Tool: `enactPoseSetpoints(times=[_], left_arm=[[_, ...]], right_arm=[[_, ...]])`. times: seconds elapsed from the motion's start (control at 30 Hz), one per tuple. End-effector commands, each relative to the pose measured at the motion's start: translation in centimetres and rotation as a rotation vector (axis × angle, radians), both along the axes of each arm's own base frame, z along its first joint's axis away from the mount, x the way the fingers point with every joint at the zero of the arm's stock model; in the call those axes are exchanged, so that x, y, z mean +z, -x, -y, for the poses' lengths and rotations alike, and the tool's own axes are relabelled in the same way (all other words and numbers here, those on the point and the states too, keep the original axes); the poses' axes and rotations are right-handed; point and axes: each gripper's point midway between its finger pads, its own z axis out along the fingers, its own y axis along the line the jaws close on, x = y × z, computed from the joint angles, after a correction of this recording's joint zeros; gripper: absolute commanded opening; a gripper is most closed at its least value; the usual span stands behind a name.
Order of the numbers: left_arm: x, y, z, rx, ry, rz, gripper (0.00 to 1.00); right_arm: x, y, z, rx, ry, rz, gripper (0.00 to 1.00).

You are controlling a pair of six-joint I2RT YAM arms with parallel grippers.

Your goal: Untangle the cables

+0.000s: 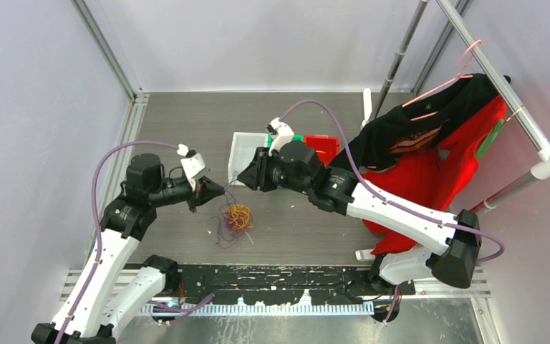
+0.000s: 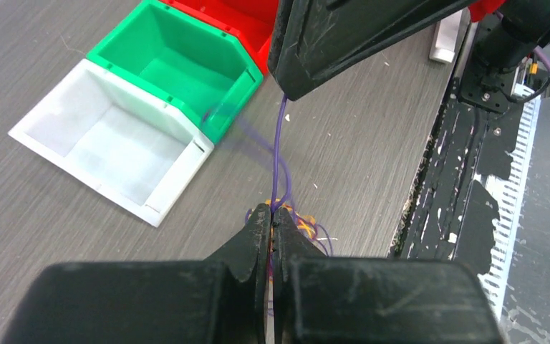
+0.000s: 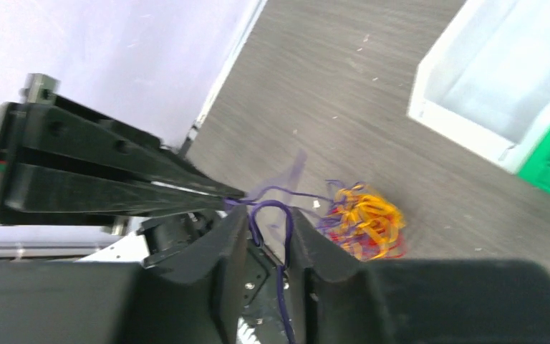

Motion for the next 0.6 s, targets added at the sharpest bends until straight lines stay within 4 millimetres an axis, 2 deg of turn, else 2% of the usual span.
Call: enactPoseSetpoints(times=[0.0, 0.07, 0.17, 0.4, 0.5, 0.57], left_arm=[[4.0, 0.0, -0.2, 0.032, 0.040, 0.074, 0.00], [4.8, -0.5, -0.5, 0.080, 0.052, 0.069, 0.00], [5.6, -1.2, -0.9, 0.156, 0.072, 0.039, 0.00], [7.0, -1.3, -1.2, 0.236, 0.130, -0.046, 0.00], [8.2, -0.8, -1.0, 0.221, 0.150, -0.037, 0.00], [8.9, -0.5, -1.0, 0.213, 0.154, -0.027, 0.00]], right_arm=[[1.7, -1.1, 2.4, -0.079, 0.004, 0.094, 0.40], [1.1, -1.4, 3.1, -0.096, 0.039, 0.116, 0.54], [0.5, -1.1, 3.1, -0.078, 0.057, 0.135, 0.71], [0.4, 2.8, -0.3, 0.059, 0.015, 0.350, 0.82], [-0.6, 3.1, -1.3, 0.065, 0.060, 0.407, 0.83], [-1.5, 2.6, -1.5, 0.051, 0.089, 0.413, 0.84]])
